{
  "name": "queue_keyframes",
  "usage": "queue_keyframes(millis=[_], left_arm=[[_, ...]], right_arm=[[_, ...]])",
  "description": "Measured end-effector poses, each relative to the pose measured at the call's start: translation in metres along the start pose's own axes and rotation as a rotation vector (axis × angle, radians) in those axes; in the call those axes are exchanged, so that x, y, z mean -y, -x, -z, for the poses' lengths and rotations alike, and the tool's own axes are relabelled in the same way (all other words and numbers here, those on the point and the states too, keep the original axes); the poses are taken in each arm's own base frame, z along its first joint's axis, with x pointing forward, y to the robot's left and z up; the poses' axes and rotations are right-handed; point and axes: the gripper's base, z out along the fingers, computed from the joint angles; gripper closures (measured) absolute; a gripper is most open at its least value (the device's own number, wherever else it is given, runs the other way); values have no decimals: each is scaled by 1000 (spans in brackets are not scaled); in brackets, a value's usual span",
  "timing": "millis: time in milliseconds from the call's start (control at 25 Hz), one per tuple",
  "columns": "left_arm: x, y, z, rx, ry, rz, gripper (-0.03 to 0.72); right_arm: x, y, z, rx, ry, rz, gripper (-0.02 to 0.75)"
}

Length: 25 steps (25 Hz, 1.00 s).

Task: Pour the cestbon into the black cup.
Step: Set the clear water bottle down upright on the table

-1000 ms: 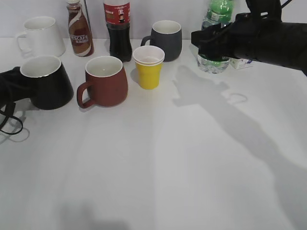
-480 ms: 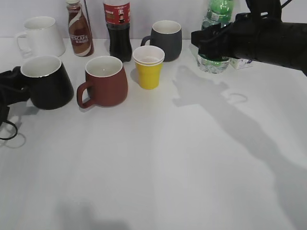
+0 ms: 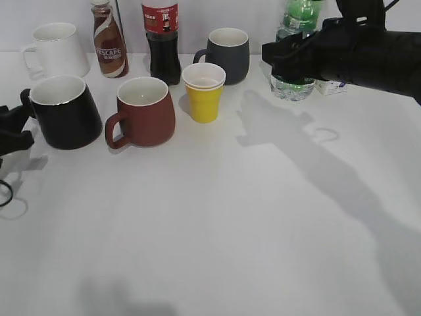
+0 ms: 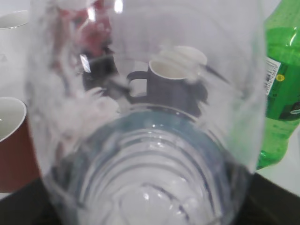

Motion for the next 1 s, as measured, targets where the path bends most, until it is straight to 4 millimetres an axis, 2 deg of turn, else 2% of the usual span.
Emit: queue_keyframes(millis=[120,240,360,480,680,880,1000], left_arm=[[2,-2,9,-18,2,3,426],[4,0,20,-22,4,4,426],[5,5,29,-10,6,3,426],[8,14,36,18,-2,-5,426],[12,26,39,68,-36,-28,426],[16,28,40,74,-73,-45,426],[17,28,40,72,-87,-51,426]], right_arm=[[0,-2,-2,5,3,26,274],[2,-15,-11,23,14,24,274],[5,-39,-17,53,10,34,274],[14,-62,-17,75,-74,14,274],[22,-93,-21,55,-133,11,274],[21,-105,-26,71,-101,28,274],[21,-106,-26,78,-108,22,190]])
